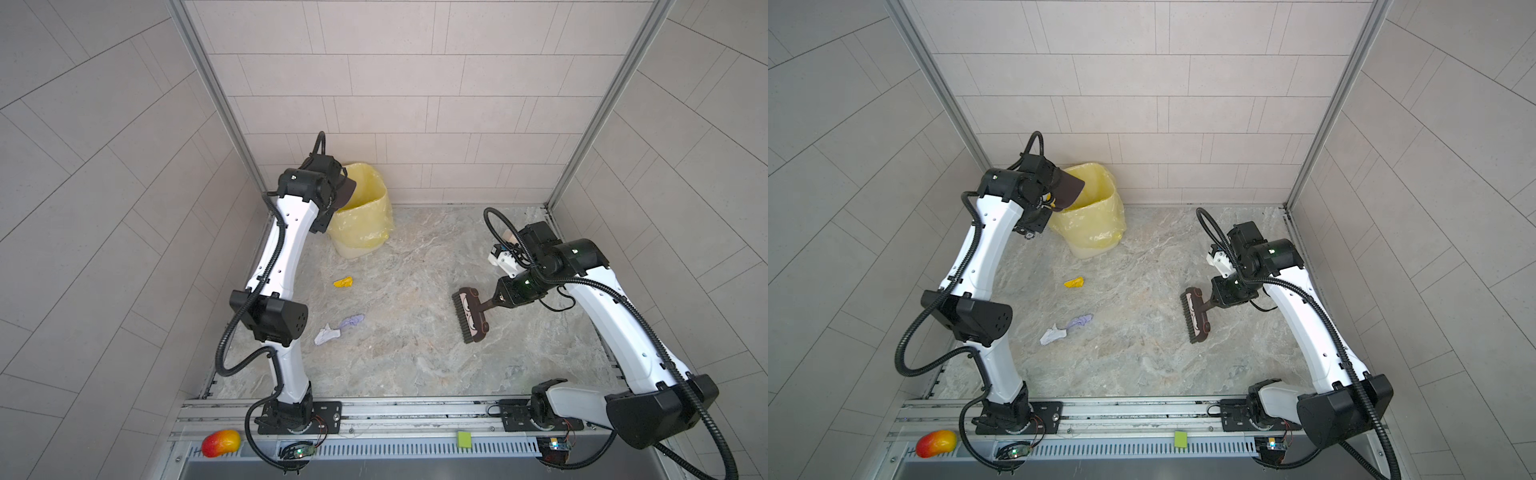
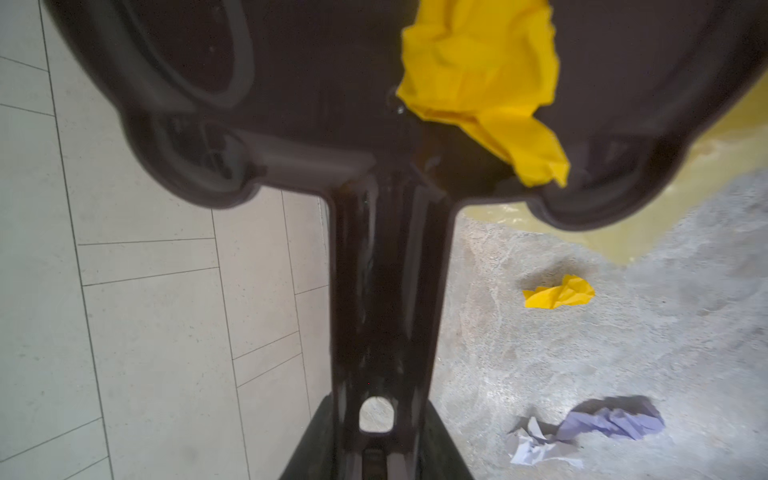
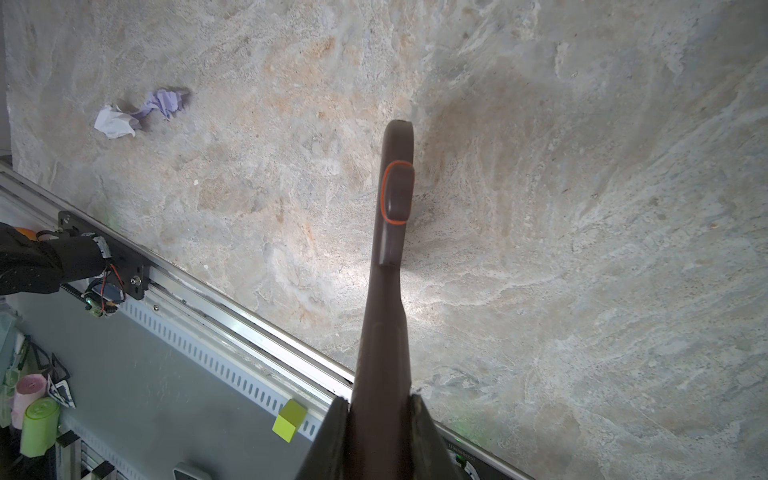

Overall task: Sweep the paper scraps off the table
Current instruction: 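Carry the dustpan to the yellow bin and tip it with the left gripper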

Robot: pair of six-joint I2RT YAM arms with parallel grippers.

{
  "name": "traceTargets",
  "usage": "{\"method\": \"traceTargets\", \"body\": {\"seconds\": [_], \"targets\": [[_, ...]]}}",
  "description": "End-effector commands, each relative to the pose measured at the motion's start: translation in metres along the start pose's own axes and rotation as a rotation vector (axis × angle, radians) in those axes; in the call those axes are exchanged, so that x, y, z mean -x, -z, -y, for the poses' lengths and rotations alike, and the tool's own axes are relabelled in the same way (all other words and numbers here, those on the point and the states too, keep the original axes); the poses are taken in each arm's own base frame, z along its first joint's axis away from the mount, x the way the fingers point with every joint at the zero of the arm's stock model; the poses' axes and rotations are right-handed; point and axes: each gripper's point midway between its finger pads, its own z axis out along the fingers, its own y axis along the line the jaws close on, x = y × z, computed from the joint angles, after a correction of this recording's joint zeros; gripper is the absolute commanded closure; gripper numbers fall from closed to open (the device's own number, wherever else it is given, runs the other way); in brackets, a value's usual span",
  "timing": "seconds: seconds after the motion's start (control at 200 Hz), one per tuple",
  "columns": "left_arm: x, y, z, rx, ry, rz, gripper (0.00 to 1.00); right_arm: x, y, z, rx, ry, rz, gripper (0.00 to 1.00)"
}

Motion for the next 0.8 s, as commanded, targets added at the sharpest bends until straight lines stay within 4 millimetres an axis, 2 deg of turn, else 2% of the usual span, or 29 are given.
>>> {"method": "traceTargets", "body": {"seconds": [0.0,0.185,0.33,0.54,0.796], "targets": [[0.006,0.008,-0.030,0.145,-0.024,0.019,1.00,-0.003,0.010,-0.005,0.012,0.003,0.013,1.00],[0.014,0.010,-0.044,0.297,-0.117,0.017,1.00,-0.002,0.008,-0.005,0.019,-0.006,0.005,1.00],[0.031,0.024,-0.054,0.452,-0.200,0.048,1.00,-0.003,0.008,-0.006,0.021,-0.011,0.001,1.00],[0.065,0.043,-0.047,0.638,-0.377,0.094,1.00,-0.006,0.010,-0.005,0.015,-0.011,0.007,1.00],[0.078,0.059,-0.049,0.759,-0.459,0.110,1.00,-0.007,0.012,-0.005,0.008,-0.011,0.023,1.00]]}}
